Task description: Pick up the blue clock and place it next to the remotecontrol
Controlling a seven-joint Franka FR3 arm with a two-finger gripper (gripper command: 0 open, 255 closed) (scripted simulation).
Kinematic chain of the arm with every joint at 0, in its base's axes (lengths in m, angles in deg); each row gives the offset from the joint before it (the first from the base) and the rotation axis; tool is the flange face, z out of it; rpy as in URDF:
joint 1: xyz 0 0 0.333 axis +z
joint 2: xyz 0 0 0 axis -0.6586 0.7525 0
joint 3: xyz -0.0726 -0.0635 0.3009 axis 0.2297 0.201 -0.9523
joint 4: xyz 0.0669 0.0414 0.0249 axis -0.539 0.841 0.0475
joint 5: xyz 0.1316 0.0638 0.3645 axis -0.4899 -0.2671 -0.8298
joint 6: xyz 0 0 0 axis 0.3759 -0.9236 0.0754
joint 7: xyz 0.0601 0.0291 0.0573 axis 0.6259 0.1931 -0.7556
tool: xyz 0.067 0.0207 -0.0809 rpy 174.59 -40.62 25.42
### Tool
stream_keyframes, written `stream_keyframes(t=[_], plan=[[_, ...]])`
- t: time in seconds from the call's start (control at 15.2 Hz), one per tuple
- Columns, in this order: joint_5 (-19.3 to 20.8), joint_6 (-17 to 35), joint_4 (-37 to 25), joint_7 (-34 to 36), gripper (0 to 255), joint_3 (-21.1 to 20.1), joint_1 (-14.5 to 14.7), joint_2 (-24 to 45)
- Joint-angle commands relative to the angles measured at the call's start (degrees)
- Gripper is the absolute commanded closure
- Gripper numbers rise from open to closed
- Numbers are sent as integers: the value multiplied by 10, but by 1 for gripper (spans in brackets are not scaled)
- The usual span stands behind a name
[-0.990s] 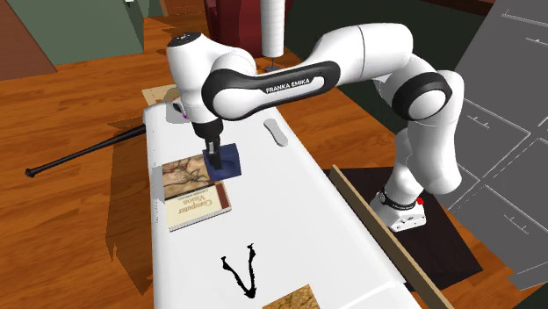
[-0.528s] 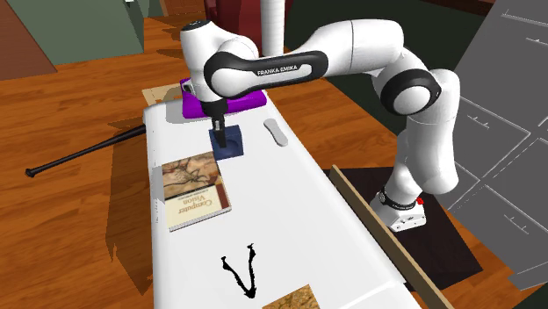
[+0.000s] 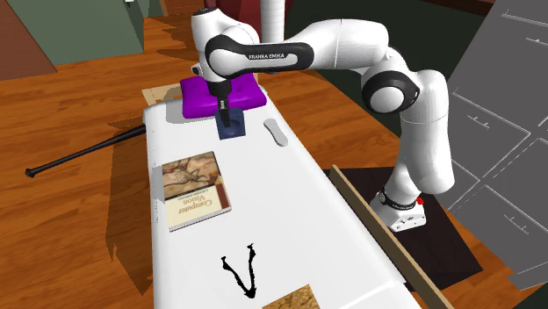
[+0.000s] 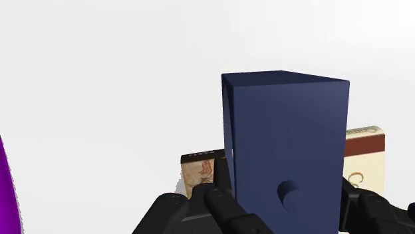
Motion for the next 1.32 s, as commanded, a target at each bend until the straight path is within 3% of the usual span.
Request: stream_keyframes(t=[0.0,0.33,1.25], plan=[[-4,-7,-19,-24,255,6,-19,12],[-14,-38,-103,-72,255,16,-63,66],[-13,81,34,-74,255,16,-56,48]])
